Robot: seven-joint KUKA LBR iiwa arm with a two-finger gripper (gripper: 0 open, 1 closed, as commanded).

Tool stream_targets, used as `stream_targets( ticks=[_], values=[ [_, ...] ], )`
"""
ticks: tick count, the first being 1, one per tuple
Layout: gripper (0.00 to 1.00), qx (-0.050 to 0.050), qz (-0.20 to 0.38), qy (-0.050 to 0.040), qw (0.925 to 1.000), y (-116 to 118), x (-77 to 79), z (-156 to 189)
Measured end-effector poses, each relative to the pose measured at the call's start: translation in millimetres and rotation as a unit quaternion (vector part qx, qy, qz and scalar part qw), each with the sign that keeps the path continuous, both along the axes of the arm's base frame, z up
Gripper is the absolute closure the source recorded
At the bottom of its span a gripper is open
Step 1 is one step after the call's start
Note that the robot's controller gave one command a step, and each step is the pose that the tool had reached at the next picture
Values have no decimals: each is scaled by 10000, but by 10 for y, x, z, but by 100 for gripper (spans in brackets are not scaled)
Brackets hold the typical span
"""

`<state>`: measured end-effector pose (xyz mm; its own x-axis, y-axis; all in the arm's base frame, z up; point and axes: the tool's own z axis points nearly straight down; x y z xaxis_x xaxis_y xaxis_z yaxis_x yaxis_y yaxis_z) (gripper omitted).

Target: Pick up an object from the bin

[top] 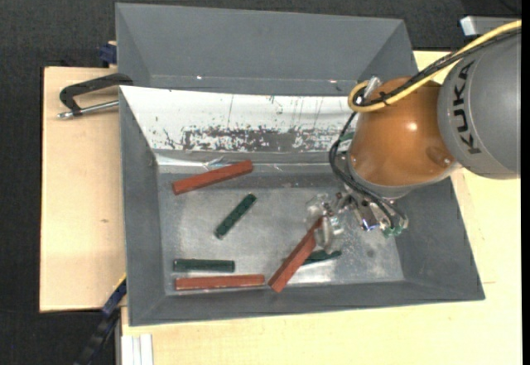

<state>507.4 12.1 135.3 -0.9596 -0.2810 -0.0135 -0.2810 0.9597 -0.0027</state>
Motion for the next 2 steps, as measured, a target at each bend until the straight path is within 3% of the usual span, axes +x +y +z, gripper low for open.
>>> stream_targets(
  ticks=[1,2],
  values=[
    [100,3,21,71,10000,-62,37,-165],
    [100,3,28,40,10000,190,82,905]
  ],
)
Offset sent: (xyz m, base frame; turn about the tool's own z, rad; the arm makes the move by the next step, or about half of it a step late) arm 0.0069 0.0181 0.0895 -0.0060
